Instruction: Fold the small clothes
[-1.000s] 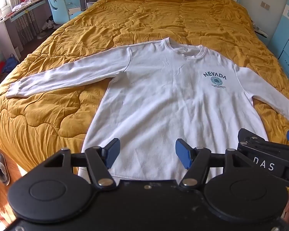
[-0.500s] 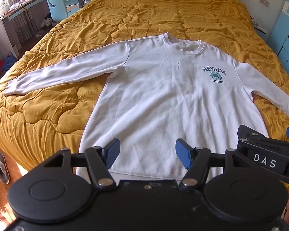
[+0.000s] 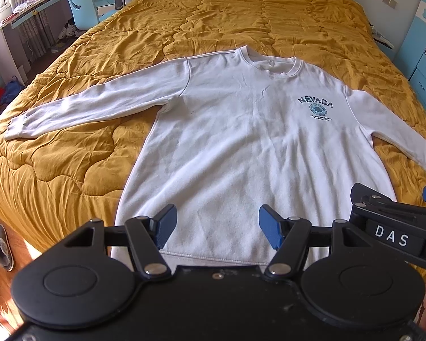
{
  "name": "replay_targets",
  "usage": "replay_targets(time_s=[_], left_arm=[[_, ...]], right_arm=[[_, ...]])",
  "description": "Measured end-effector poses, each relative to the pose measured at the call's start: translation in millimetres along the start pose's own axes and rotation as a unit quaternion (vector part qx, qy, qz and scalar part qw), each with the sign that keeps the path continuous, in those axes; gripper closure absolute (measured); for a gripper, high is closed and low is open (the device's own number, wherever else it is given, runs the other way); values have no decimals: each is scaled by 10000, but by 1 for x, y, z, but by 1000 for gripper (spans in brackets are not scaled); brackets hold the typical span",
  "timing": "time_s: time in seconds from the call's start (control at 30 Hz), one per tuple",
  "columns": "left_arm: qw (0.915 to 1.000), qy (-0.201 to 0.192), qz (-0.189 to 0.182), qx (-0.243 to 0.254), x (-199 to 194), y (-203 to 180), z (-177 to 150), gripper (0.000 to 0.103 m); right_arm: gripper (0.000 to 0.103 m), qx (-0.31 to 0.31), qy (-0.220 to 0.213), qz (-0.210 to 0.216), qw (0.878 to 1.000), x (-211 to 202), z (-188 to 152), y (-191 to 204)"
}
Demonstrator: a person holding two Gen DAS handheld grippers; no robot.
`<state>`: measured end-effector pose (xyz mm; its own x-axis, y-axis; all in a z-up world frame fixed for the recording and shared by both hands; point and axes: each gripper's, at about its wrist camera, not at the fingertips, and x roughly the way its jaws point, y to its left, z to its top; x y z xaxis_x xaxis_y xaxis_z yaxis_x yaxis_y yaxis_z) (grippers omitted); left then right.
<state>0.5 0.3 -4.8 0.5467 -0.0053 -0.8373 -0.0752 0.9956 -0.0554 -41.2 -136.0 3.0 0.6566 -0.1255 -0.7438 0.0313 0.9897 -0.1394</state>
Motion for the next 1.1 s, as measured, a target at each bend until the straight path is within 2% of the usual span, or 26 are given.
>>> replay_targets(time_s=[1.1], left_arm=[[10000,73,-12,-57,4,3,0,35]], right_arm=[[0,-22,60,17,10000,4,-1,2]])
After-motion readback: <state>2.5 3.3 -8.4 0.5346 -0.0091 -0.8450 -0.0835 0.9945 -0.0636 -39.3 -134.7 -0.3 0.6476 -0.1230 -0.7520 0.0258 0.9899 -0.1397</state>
